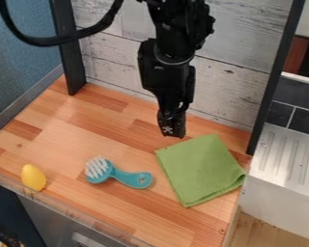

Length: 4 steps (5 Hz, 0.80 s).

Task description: Move the yellow object to the upper side of the table

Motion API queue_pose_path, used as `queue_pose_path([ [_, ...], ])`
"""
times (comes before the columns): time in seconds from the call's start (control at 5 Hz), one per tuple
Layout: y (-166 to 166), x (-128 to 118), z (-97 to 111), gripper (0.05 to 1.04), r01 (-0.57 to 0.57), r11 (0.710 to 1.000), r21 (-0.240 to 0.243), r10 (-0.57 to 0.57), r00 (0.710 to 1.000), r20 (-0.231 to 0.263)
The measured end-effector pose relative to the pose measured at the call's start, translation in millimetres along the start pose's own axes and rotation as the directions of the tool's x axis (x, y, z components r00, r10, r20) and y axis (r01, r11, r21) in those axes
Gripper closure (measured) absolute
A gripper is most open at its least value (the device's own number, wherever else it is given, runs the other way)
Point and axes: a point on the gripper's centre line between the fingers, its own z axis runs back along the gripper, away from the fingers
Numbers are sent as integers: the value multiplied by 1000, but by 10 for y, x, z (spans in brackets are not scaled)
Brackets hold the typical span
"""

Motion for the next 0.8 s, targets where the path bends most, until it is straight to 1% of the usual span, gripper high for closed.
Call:
queue_pose_path([
  [0.2,55,11,-66,84,-7,1000,29,7,1000,11],
  [0.4,125,66,-86,84,-51,997,55,50,999,19],
  [0.6,148,361,-48,84,-160,983,88,160,987,14],
  [0.8,161,633,24,84,-239,970,54,236,970,55],
])
